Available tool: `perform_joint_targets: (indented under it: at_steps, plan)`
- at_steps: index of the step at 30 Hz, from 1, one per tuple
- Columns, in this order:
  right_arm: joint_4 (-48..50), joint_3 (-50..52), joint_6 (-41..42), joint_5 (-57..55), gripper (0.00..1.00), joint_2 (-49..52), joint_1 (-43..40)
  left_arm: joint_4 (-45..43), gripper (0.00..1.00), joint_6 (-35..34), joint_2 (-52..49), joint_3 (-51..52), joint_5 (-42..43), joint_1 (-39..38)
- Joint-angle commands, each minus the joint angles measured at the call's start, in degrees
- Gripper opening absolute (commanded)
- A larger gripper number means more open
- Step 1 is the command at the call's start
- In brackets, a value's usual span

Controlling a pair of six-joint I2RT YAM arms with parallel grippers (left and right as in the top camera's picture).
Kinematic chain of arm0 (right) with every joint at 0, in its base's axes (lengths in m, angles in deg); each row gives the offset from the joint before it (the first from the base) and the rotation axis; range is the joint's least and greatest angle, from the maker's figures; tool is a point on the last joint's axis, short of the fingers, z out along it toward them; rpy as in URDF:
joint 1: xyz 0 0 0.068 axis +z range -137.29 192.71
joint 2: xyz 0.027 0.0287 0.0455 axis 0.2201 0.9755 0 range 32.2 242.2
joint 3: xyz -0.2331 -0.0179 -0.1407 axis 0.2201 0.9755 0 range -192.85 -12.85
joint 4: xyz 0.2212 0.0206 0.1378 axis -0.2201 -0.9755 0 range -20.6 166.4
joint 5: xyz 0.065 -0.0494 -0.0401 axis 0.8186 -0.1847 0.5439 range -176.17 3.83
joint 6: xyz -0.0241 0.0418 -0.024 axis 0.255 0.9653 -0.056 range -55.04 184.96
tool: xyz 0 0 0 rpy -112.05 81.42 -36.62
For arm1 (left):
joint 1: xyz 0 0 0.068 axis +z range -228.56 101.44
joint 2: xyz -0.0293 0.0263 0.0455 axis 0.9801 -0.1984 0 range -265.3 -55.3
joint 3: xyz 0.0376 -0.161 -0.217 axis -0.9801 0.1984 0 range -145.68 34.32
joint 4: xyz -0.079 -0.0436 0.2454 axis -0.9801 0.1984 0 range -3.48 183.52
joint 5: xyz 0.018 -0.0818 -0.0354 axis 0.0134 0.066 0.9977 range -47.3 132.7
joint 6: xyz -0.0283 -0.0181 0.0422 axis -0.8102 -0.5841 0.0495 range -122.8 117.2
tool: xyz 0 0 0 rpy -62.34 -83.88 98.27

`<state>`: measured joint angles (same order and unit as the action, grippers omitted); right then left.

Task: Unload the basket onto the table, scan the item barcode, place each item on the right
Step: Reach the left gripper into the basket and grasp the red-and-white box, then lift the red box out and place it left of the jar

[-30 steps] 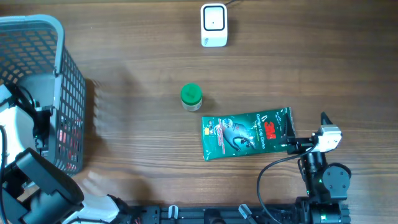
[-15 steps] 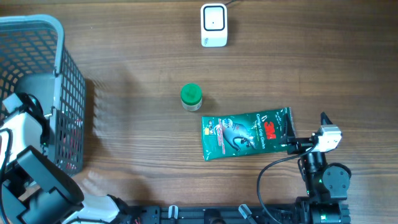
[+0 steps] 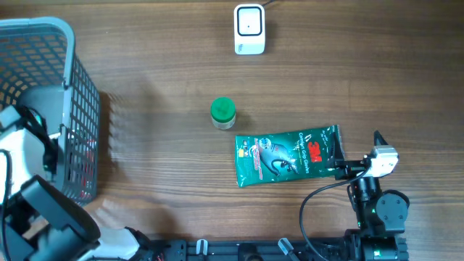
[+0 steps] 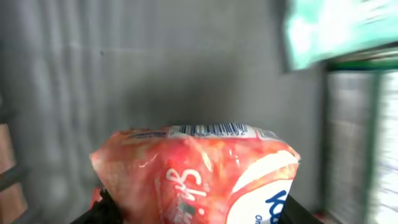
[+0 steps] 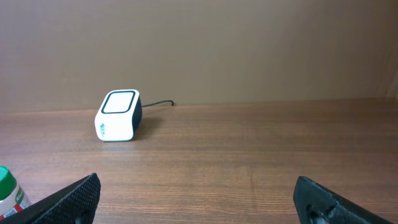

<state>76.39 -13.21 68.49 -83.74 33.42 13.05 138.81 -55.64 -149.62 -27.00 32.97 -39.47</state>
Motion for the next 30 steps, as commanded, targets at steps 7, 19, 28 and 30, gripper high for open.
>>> perform_joint_targets:
  at_steps: [7,19,28,30]
  plan:
    - [0.17,0.04,-0.50,-0.94,1.00,-0.28,0.24,9.38,0.50,0.11,24.37,-19.37,21.35,0.13]
    - [0.17,0.04,-0.50,-0.94,1.00,-0.28,0.24,4.48,0.50,1.51,42.07,-19.30,26.77,-24.52]
    - [0.17,0.04,-0.52,-0.94,1.00,-0.28,0.24,7.67,0.50,6.16,28.50,-19.30,13.90,-51.93]
    - [0.17,0.04,-0.50,-0.94,1.00,-0.28,0.24,9.16,0.49,6.14,24.39,-19.30,10.25,-55.84]
